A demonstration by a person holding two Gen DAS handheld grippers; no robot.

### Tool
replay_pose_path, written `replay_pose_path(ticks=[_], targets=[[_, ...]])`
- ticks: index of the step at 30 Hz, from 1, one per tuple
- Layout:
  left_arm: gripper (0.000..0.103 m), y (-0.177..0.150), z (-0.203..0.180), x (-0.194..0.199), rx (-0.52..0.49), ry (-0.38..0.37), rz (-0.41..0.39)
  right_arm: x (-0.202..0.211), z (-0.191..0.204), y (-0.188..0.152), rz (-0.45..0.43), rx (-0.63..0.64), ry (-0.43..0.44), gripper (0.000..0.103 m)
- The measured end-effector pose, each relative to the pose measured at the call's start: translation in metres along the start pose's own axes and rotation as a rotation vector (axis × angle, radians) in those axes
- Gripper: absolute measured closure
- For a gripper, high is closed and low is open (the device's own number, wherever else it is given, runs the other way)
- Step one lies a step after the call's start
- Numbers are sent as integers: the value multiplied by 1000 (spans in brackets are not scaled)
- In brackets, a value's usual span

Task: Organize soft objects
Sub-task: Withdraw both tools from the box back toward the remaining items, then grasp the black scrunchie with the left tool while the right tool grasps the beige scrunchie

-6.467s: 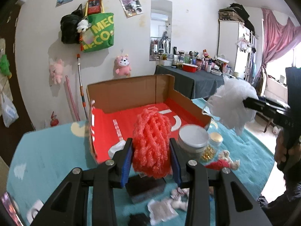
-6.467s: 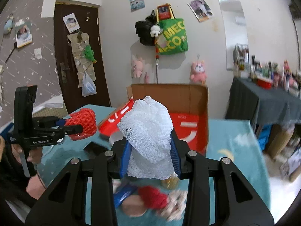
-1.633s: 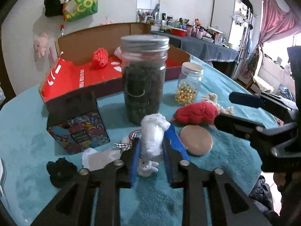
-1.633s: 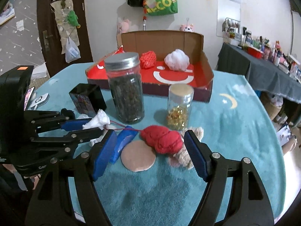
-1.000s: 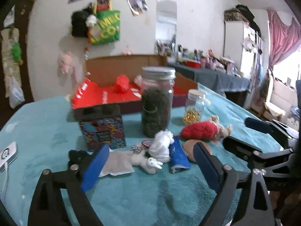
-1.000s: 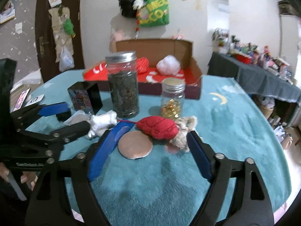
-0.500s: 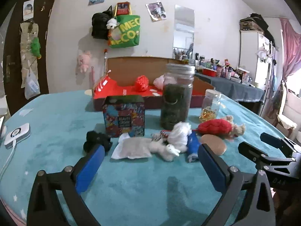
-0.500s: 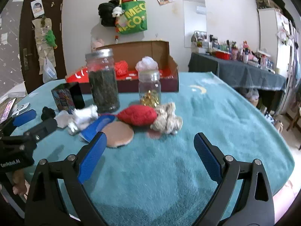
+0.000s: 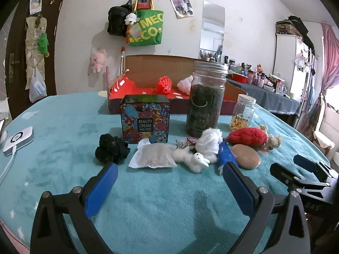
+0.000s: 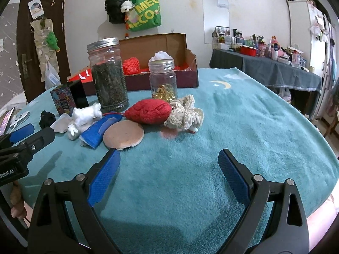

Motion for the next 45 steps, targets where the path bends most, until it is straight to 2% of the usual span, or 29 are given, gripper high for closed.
replay_pose_path(ticks=[6, 19, 21, 25, 27, 28, 29, 30, 31, 32, 33, 35, 37, 41, 45], targets=[[2, 6, 18, 2, 0, 32, 19, -2, -2, 4, 13, -9, 1, 8], [2, 14, 62, -19, -23, 65, 143, -17, -14, 40, 75, -30, -12, 8], [5, 14, 68, -24, -29, 62, 160, -18, -19, 50, 73, -40, -12, 8], [19, 10, 77, -34, -30, 42, 209, -28, -28, 58, 108, -60, 0, 8], [27, 6, 80, -39, -27, 26, 237, -35, -32, 57, 152, -88, 28, 8], [37, 2, 81, -43, -19, 12, 259, -38, -32, 57, 171, -98, 38, 9], [51, -3, 81, -47, -5, -10, 283, -43, -33, 54, 207, -116, 61, 15], [59, -9, 81, -51, 14, -43, 310, -47, -32, 51, 236, -133, 83, 31], [64, -12, 81, -54, 31, -60, 327, -53, -32, 46, 280, -162, 116, 41], [67, -11, 82, -53, 36, -60, 318, -56, -31, 42, 313, -188, 151, 63], [68, -10, 82, -51, 38, -62, 309, -57, -29, 40, 346, -220, 202, 72], [69, -8, 80, -49, 26, -62, 301, -54, -29, 40, 350, -248, 233, 73], [70, -6, 79, -46, 12, -46, 288, -48, -30, 45, 318, -247, 238, 73], [70, 4, 73, -37, 13, -50, 257, -35, -31, 55, 250, -203, 201, 73], [70, 21, 53, -29, -19, -106, 201, -18, -21, 70, 174, -157, 205, 73]])
Point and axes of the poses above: each gripper's, at about its wrist camera, not at the fingertips, and x roughly against the way its jaws point, z to its left, y to its top, the point moved 10 cm from there along -x, roughly the way its jaws point, and after that the axes turned 13 degrees about -x, right-handed, at the moved point
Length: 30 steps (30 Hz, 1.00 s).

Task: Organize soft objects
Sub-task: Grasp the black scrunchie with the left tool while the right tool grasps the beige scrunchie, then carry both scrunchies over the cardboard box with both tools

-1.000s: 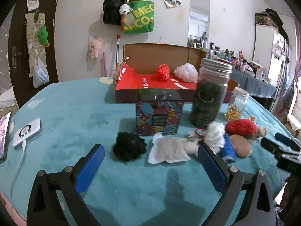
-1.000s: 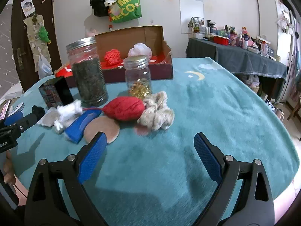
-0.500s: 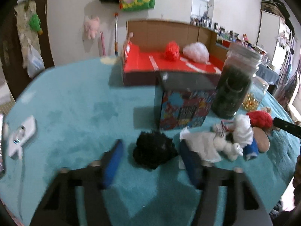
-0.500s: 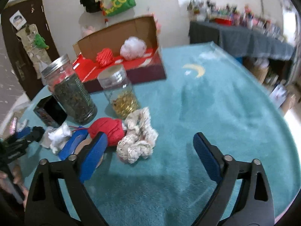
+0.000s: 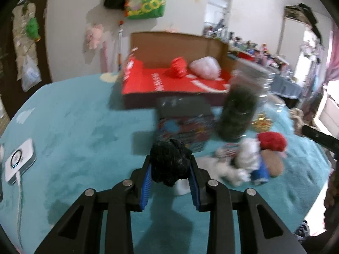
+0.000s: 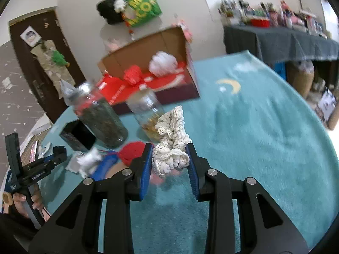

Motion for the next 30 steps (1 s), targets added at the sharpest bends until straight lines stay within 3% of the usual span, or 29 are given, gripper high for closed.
replay_pose_path(ticks=[10, 30], targets=[[70, 31, -53, -10, -91, -147, -52, -22, 59, -19, 64, 91, 126, 73], [70, 33, -56, -22, -82, -179, -29, -43, 78, -37, 121, 152, 151, 73]])
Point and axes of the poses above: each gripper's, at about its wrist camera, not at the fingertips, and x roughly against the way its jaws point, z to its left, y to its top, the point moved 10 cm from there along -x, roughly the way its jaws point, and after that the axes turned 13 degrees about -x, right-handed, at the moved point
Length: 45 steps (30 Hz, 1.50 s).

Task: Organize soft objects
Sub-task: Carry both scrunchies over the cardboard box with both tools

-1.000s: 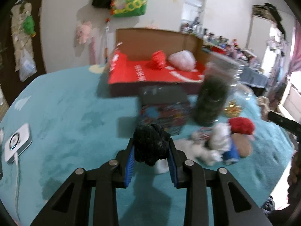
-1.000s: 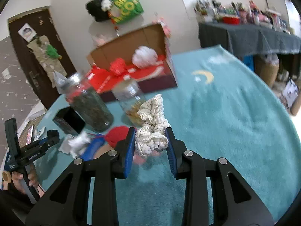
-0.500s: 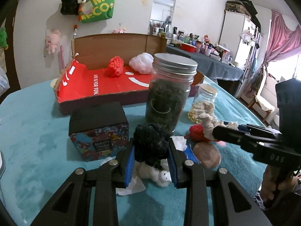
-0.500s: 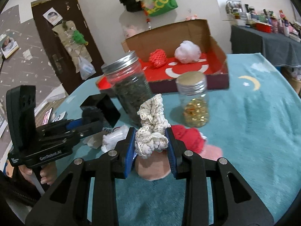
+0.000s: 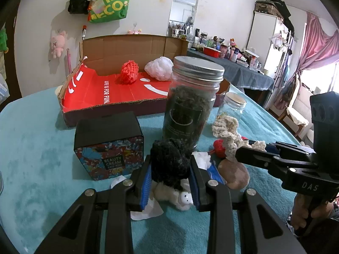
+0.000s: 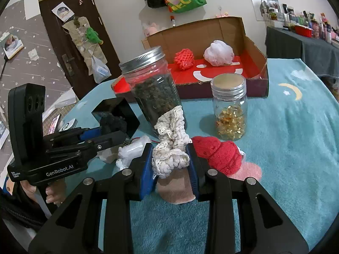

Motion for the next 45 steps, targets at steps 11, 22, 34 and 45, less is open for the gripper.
replay_pose_path(ticks=[11, 22, 34, 45], targets=[[70, -12, 29, 25, 51, 38, -6, 16, -13, 3, -30, -2, -38, 73], [70, -39, 82, 45, 158, 91, 30, 36, -49, 11, -53, -55, -84, 73], [70, -33, 122, 30, 85, 92, 77, 35, -99, 30, -12, -110, -119, 73], [70, 3, 140, -1, -21, 1, 92, 12, -114, 73, 39, -18, -92, 73]])
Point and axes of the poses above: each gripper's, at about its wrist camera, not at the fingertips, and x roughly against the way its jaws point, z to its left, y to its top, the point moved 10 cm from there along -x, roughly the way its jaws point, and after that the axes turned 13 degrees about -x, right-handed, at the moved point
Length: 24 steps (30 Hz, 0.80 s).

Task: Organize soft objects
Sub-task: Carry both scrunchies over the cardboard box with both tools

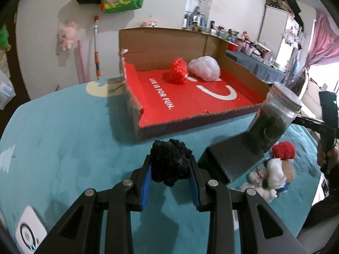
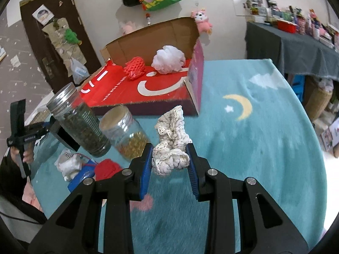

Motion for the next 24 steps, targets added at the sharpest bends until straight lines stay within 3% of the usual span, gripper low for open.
replay_pose_path(ticks=[11, 17, 24], targets=[[70, 73, 1, -6, -37, -81, -61, -23, 44, 58, 5, 138, 67, 73], [70, 101, 7, -45, -30, -55, 50, -64, 60, 96, 58, 178, -11, 73], [70, 113, 15, -91, -39, -3, 181, -131, 52, 119, 227, 148, -182, 73]])
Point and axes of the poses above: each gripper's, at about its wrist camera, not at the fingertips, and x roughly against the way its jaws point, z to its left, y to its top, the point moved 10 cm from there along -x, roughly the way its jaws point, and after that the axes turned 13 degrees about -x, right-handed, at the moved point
